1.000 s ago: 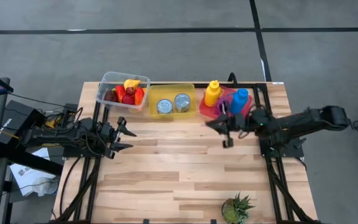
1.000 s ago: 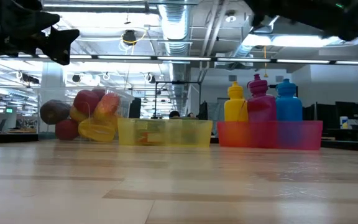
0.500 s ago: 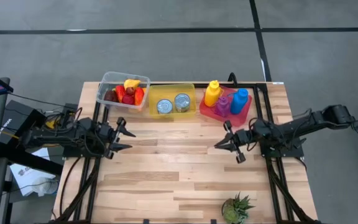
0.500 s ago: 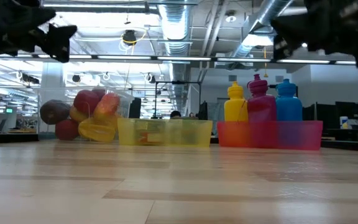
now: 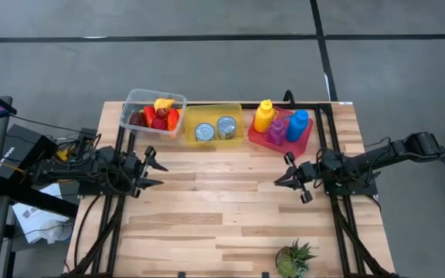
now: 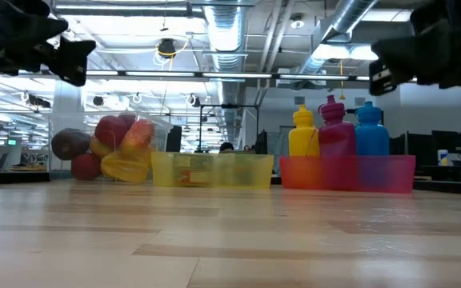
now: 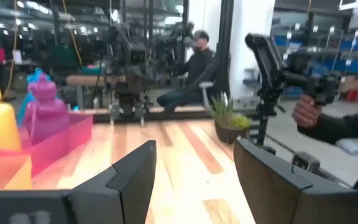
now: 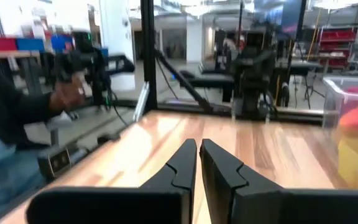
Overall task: Pick & Place Food Item
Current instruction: Return to Home Position
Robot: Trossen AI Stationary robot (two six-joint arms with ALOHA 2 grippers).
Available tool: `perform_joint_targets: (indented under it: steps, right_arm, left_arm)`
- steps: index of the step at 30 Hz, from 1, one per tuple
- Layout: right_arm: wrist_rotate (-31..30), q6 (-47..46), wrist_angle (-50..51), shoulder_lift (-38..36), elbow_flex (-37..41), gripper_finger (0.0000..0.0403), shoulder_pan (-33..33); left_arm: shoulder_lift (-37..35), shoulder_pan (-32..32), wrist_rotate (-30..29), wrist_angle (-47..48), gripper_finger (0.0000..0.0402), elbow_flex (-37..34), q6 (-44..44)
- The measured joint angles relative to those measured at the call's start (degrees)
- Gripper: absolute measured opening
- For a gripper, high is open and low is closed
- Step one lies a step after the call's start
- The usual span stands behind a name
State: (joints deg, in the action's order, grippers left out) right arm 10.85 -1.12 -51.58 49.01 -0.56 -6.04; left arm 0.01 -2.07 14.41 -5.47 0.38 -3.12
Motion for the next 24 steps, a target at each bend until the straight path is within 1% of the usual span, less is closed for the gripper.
perform_joint_targets:
  steps: [3,6,8,10,13,16,20,24]
  right_arm:
    - [1.7,-0.97,1.73,0.02,-0.02,0.0017,0.0]
    - [2.43,-4.11,6.39,-0.02,0.0,0.0017,0.06]
    - [1.82,-5.2,11.5,-0.34,0.0,0.0017,0.06]
    - [1.04,-6.28,15.79,-2.18,0.0,0.0017,0.06]
    - [0.92,-6.13,19.04,-5.11,0.0,0.0017,0.06]
    - [1.18,-3.58,20.3,-10.92,0.0,0.0017,0.06]
    - [1.22,-1.22,29.07,-21.0,-0.01,0.0017,0.11]
    - [1.25,0.65,38.44,-33.36,-0.02,0.0017,-0.49]
  left_arm:
    - [0.0,0.0,-0.59,1.8,0.0209,0.02,0.68]
    - [0.03,0.0,-1.58,2.19,0.0209,0.07,0.27]
    - [-0.02,0.0,-2.32,2.37,0.0209,0.09,0.26]
    - [-0.02,0.0,-3.08,2.49,0.0209,0.09,0.25]
    - [-0.02,0.0,-3.7,2.56,0.0209,0.09,0.27]
    - [-0.02,0.0,-3.72,2.49,0.0209,0.09,0.71]
    - [-0.02,0.0,-3.69,2.0,0.0209,0.02,0.1]
    - [-0.02,0.0,-3.69,2.11,0.0209,0.02,-0.17]
